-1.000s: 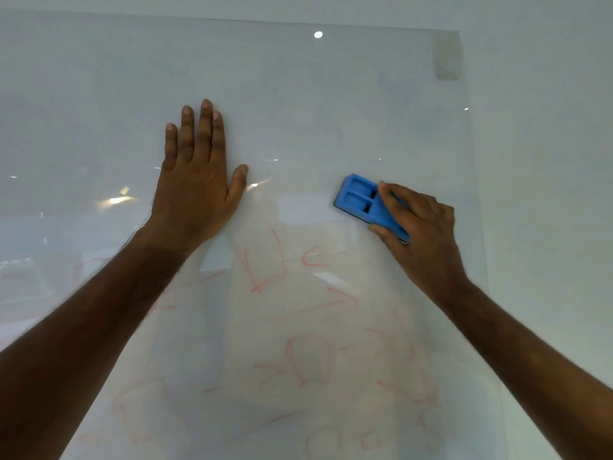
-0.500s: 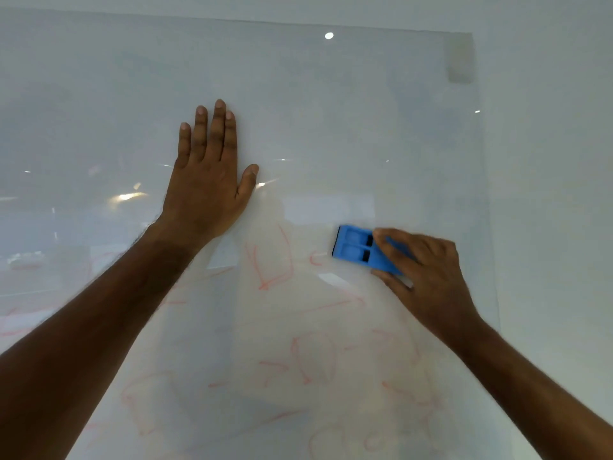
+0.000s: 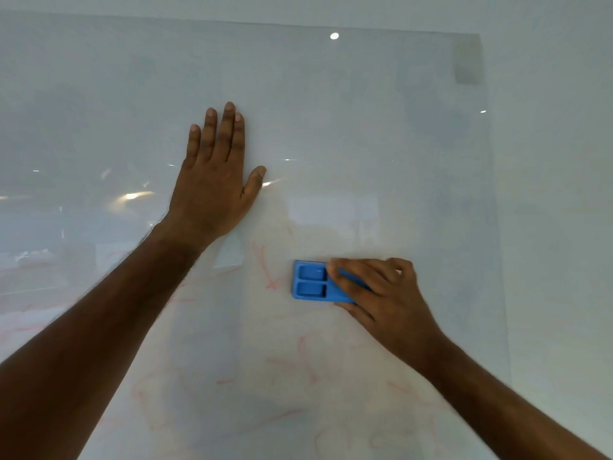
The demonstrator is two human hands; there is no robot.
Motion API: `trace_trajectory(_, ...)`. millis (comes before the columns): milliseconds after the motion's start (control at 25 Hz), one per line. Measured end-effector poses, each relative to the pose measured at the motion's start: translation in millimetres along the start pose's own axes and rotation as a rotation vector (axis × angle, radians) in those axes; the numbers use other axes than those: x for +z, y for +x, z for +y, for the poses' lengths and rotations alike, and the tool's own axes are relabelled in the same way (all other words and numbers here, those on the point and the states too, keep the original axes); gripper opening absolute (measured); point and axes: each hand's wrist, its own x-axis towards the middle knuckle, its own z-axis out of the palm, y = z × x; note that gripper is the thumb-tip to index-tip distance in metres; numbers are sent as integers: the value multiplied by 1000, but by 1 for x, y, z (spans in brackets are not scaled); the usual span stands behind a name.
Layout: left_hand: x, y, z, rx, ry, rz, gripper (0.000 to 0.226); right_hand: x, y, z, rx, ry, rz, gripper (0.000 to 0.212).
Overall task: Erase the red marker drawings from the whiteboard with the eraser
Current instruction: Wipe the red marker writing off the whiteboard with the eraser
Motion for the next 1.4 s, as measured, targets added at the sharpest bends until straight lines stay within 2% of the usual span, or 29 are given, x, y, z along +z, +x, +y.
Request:
trace_trajectory(160,0,-1,0,7,-1,23,83,-3,-2,29,91,-24,-19,50)
trace_trajectory(320,-2,-3,-1,15,5,20,82,7,62,11,276,66,65,52)
trace_trajectory(440,-8,-5,-9,53,-11,-21,82,14,92,-26,214,63,25,55)
trace_trajectory(560,-12,-13,-27,74,-20,-39,81,12,72,-47,101,18,-16,54)
trace_trajectory(760,-30,-45,-81,10,-11,-47,81,2,15,-17,-33,-30,-24,46)
trace_trajectory(920,-31,-53,-90,-28,-13,-52,83,2,38,12,131,-7,7,54)
trace_trajectory(1040,-28,-54,-88,-32,-11,-41,82,10,82,-11,223,71,57,55)
trace_trajectory(1240,-33,-57,-96,10,-18,-40,78,21,81,-66,83,77,8,55)
trace_trajectory(1400,-34,-65,-103,8,-15,-37,78,13,30,-57,-110,23,13,47)
